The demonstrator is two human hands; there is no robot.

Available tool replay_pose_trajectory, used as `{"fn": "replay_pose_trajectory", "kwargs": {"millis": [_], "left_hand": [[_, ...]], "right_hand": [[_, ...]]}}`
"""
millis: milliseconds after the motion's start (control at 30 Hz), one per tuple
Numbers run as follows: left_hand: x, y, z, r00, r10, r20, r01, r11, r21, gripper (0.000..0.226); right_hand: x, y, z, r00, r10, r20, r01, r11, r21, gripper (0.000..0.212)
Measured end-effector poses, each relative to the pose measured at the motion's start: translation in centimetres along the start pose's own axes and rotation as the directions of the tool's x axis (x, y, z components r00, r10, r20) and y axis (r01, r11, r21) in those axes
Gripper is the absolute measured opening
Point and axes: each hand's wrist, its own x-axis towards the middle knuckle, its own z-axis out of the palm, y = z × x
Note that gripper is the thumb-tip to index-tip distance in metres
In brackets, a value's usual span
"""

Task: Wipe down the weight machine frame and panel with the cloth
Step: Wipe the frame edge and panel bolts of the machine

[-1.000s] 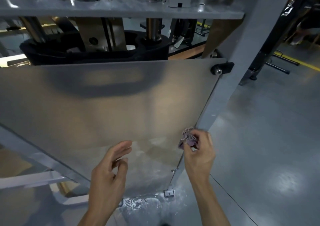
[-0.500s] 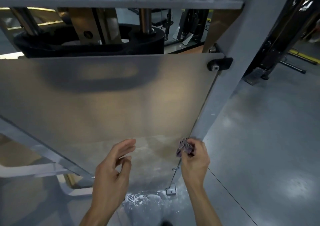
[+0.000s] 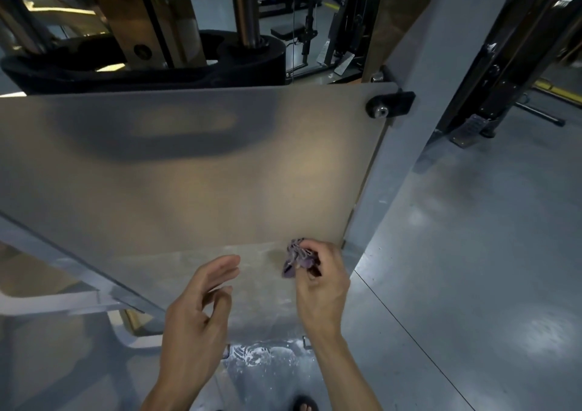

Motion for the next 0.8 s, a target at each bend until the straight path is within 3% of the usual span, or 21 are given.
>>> {"fn": "replay_pose_trajectory", "kwargs": {"millis": [200,367,433,567,667,800], "left_hand": [[-0.3,-0.4,-0.4,1.0,-0.006,-0.012,0.006,1.0,0.0,0.053],[-0.6,-1.0,-1.1,0.999,-0.032,-0.026,0.032,0.999,0.011,0.053],[-0.8,-1.1,-1.5,0.998,-0.04,-0.046,0.04,0.999,0.001,0.053],[-0.7,-1.8,-2.8,0.993,-0.067,-0.094,0.066,0.998,-0.015,0.047],[-0.8,-2.4,-3.9,0.996,-0.05,-0.075,0.048,0.998,-0.033,0.047],[-0.1,-2.7,-5.4,0.99,-0.008,-0.138,0.006,1.0,-0.018,0.063]], "right_hand": [[1.7,1.0,-2.8,0.983,0.061,-0.174,-0.07,0.996,-0.049,0.049],[-0.7,-0.2,1.6,0.999,-0.007,0.032,0.007,1.0,-0.004,0.045],[-0.6,0.2,1.1,0.999,0.014,0.039,-0.014,1.0,0.001,0.048],[0.8,1.0,-2.1,0.988,0.078,-0.137,-0.083,0.996,-0.025,0.052],[0.6,-0.3,-1.1,0.979,0.067,-0.191,-0.07,0.997,-0.012,0.053],[-1.5,-0.8,3.3,0.999,0.047,-0.023,-0.047,0.999,0.021,0.044]]}}
